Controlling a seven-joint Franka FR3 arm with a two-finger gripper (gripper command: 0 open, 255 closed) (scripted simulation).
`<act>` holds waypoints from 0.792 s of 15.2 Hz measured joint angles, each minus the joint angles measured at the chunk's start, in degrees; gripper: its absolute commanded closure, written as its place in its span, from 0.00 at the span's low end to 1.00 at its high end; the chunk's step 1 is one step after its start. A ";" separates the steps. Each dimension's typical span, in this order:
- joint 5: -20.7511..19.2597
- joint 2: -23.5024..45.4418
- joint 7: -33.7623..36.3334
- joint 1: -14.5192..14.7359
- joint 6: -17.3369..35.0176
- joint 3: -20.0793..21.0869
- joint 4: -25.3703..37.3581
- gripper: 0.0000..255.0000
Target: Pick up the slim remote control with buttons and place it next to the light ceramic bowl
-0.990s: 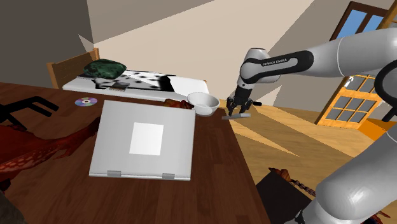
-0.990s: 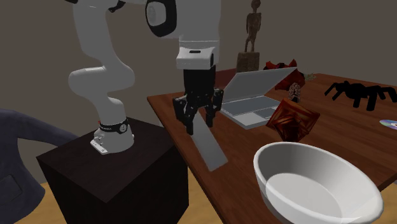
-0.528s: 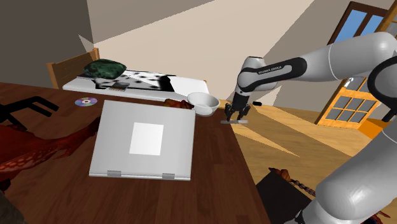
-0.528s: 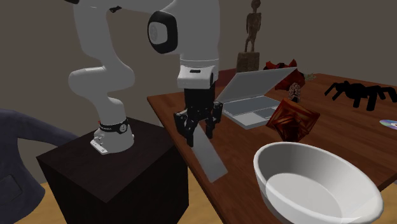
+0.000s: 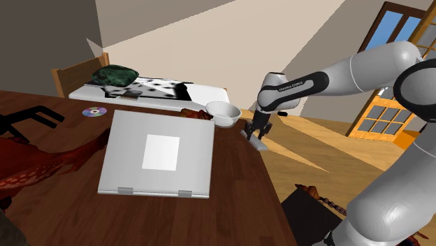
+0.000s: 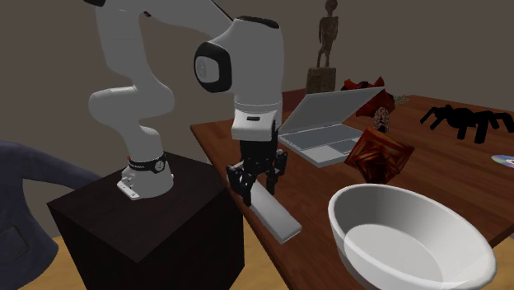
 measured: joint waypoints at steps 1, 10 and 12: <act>-0.09 0.51 -0.13 -0.08 0.66 -0.08 -0.15 1.00; -0.25 1.43 0.02 -0.05 2.34 -0.05 -0.90 0.00; -0.26 1.45 0.02 -0.06 2.34 -0.06 -0.90 0.00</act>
